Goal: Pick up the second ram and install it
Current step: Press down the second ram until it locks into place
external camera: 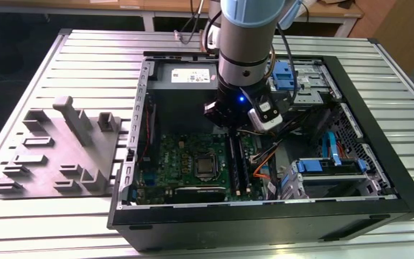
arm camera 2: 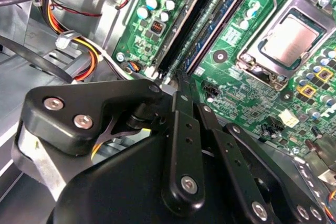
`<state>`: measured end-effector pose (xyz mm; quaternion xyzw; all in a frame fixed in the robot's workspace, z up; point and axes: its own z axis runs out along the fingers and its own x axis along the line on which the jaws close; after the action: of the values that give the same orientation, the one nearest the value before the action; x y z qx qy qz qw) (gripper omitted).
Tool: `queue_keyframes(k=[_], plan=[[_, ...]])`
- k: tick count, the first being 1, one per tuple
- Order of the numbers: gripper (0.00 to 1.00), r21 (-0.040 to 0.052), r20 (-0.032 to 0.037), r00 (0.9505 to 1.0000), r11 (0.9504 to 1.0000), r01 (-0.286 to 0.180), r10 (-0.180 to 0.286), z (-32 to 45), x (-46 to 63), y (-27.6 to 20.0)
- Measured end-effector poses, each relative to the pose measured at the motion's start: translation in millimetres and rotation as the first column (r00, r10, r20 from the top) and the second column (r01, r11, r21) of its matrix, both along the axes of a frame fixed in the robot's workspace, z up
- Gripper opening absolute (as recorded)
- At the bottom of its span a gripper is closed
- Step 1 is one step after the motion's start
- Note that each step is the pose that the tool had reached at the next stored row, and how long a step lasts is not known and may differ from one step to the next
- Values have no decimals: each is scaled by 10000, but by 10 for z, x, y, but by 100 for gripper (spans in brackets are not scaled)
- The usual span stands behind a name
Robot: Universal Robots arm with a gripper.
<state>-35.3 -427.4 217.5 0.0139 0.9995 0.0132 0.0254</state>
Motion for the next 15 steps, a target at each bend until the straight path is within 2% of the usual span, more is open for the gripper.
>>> queue_keyframes(k=[9, 11, 15], plan=[[10, 2, 1, 10000, 10000, 0, 0, -14, 0, 0], [10, 24, 10, 10000, 10000, 1, -1, 29, 1, 3], [10, 5, 2, 10000, 10000, 0, 0, 169, 0, 1]])
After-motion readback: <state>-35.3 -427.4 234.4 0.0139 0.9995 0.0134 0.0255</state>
